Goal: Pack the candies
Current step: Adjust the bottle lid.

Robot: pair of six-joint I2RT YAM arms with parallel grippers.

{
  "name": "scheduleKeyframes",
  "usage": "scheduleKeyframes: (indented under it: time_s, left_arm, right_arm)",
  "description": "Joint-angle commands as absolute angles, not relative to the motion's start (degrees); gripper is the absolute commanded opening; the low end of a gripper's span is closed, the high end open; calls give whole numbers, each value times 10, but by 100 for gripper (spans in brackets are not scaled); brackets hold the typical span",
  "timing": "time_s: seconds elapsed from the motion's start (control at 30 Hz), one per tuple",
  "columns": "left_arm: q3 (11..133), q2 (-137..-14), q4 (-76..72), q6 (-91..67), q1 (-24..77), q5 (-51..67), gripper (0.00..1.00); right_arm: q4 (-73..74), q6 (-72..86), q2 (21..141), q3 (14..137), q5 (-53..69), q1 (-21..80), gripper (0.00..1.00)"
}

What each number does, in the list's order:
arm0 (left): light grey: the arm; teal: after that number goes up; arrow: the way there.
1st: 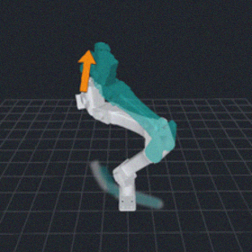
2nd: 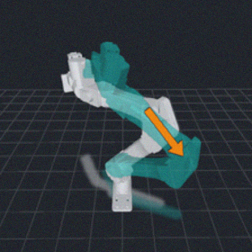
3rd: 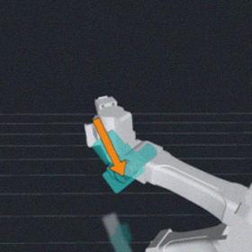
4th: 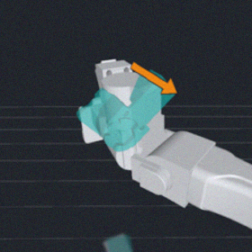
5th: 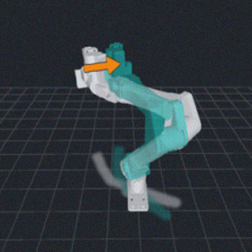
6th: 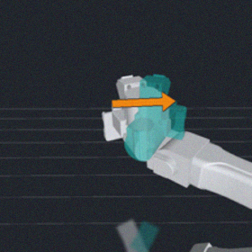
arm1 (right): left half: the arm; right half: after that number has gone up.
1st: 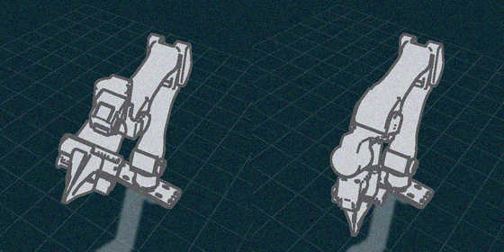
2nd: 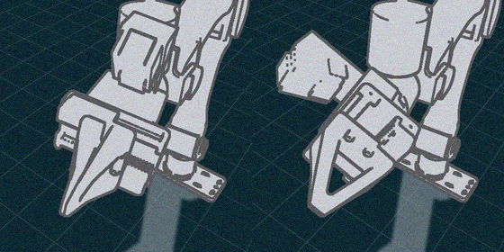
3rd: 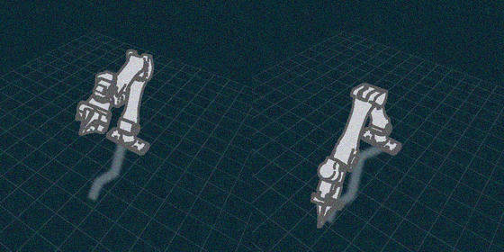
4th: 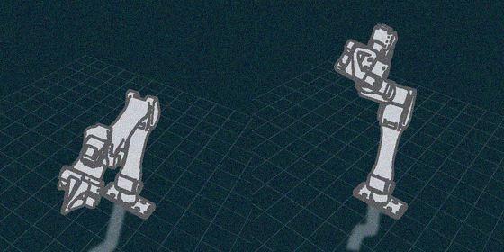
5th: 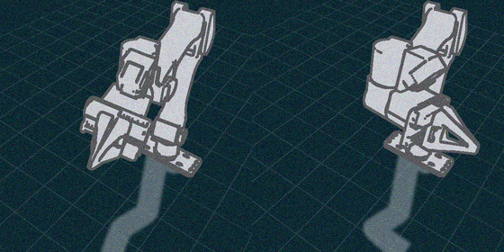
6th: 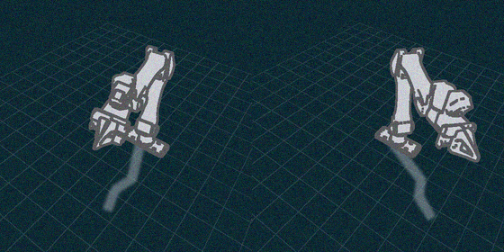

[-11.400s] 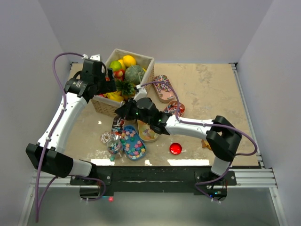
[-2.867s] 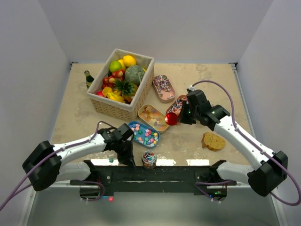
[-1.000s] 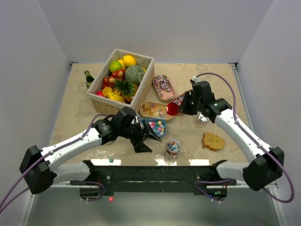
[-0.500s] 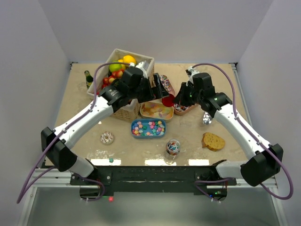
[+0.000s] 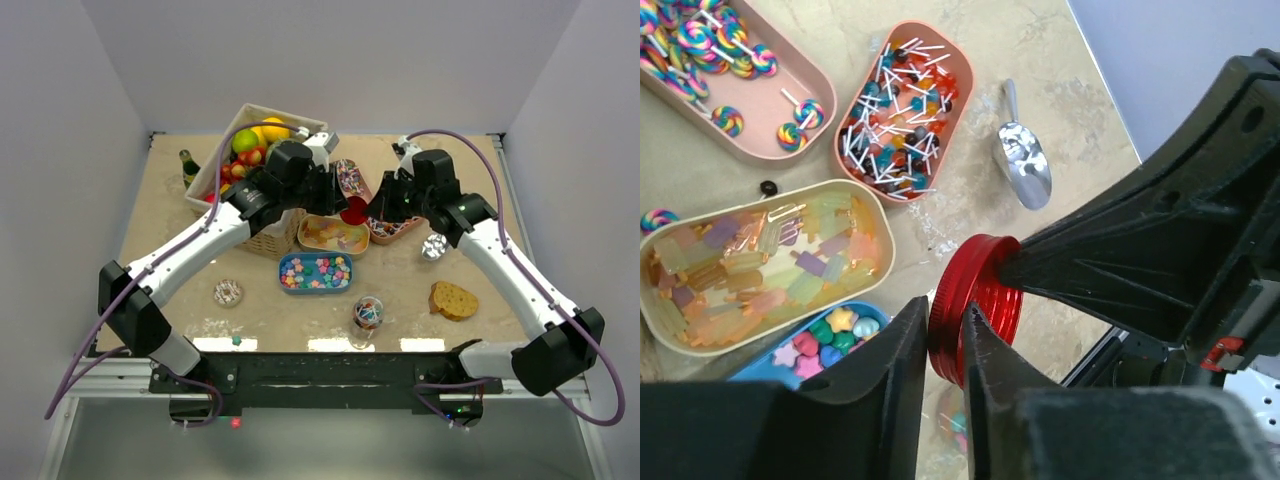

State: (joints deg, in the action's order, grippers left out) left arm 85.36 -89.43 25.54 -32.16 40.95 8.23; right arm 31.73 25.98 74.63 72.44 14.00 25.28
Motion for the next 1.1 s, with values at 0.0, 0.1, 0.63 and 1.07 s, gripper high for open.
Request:
scheduleKeyframes:
  time_s: [0.0, 0.1, 0.63, 1.07]
  left_arm:
    - [855, -903, 222, -273, 408, 118, 13]
    - [850, -907, 222, -265, 408, 127, 1]
    - [729, -890, 27, -502, 330, 407, 0]
    - [614, -924, -399, -1011, 307, 572, 0]
  right_arm:
    - [306, 242, 734, 739, 167, 252, 0]
    - [303, 243, 730, 736, 177, 252, 0]
    - [257, 298, 615, 684, 94, 246, 72]
    - [171, 181, 574, 679, 250, 243, 73]
